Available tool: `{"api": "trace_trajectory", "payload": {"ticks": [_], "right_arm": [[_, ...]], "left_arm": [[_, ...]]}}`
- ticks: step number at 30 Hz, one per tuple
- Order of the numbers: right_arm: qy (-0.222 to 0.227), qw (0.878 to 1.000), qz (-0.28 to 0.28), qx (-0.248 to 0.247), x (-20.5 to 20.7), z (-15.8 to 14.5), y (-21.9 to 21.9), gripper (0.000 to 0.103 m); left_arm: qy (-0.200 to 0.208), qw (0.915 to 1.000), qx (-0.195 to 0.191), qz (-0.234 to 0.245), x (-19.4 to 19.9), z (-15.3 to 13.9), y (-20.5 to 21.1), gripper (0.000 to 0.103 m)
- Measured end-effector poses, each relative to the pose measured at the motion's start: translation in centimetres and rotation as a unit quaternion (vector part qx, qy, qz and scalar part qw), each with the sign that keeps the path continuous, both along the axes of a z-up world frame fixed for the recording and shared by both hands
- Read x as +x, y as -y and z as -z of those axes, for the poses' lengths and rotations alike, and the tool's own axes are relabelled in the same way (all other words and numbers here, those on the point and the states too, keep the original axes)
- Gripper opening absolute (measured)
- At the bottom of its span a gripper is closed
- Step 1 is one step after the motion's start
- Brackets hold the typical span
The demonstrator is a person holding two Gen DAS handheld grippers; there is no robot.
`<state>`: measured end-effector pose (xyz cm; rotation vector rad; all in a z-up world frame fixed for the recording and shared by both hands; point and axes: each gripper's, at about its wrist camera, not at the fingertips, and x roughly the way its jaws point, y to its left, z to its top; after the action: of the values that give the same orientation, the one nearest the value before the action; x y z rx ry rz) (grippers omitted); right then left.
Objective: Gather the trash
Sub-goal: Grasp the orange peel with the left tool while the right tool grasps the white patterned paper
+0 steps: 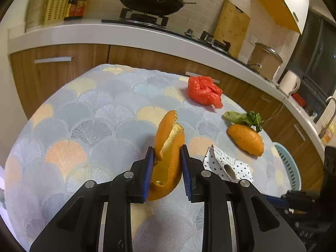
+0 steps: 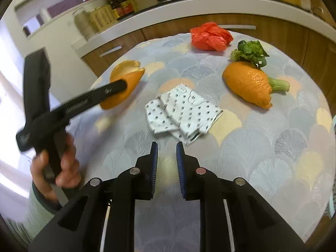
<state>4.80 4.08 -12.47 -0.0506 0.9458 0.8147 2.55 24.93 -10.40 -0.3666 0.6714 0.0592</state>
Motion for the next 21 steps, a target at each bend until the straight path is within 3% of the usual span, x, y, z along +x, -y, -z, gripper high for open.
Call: {"api": "trace_trajectory", "payload": {"ticks": [2,3,4,11,20,21], "right_arm": [[0.011,1.0,0.003,-0.003,0.5,-0.3,0.3,0.04],[0.028,0.999,0.014,-0.01,0.9,-0.6,0.4,0.065],[0.038,0.999,0.012,-0.009,1.1,-0.9,0.3,0.07],[0.074,0.993,-0.066,-0.067,2.2,-0.4,-3.7,0.07],[0.1,0.986,-0.053,-0.12,3.2,1.9,-6.8,0.069],[0.112,0.984,-0.049,-0.13,3.1,2.0,-7.1,0.065]], "left_arm": [[0.005,1.0,-0.001,-0.002,-0.1,-0.1,0.0,0.024],[0.006,1.0,-0.002,-0.003,-0.1,-0.1,0.0,0.024],[0.006,1.0,-0.001,-0.004,-0.1,0.0,0.0,0.024],[0.013,0.9999,0.008,-0.007,-0.4,-0.1,0.2,0.025],[0.013,0.9999,0.001,-0.007,-0.7,-0.1,0.2,0.025],[0.014,0.9999,0.001,-0.007,-0.7,-0.1,0.2,0.025]]}}
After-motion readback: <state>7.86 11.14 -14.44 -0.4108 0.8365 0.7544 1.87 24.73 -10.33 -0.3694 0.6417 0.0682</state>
